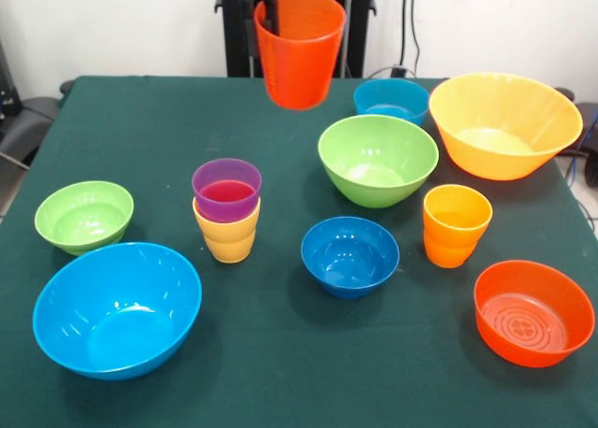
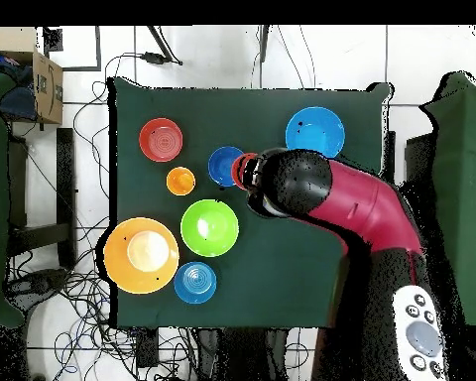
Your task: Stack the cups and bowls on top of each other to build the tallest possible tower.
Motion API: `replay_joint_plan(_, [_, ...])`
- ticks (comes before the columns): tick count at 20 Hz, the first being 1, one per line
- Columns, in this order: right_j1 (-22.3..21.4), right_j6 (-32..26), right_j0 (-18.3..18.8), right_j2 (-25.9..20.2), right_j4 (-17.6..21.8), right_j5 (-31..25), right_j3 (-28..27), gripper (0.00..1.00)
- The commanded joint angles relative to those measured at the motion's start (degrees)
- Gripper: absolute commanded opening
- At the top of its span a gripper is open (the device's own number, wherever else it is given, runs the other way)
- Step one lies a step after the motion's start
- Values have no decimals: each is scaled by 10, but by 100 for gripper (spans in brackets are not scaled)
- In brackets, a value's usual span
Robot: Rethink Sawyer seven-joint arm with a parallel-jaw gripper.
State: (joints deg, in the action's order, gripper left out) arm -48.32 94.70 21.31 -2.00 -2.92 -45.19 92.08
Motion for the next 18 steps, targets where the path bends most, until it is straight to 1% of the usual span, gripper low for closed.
replay_joint_plan(1, [9,-100,26,-70,68,40,88,0])
replay_joint_plan(6, [23,-96,44,-83,100,79,97,0])
replay_joint_plan(12, [44,-81,64,-104,131,114,93,0])
replay_joint_plan(18, [63,-65,70,-109,162,142,84,0])
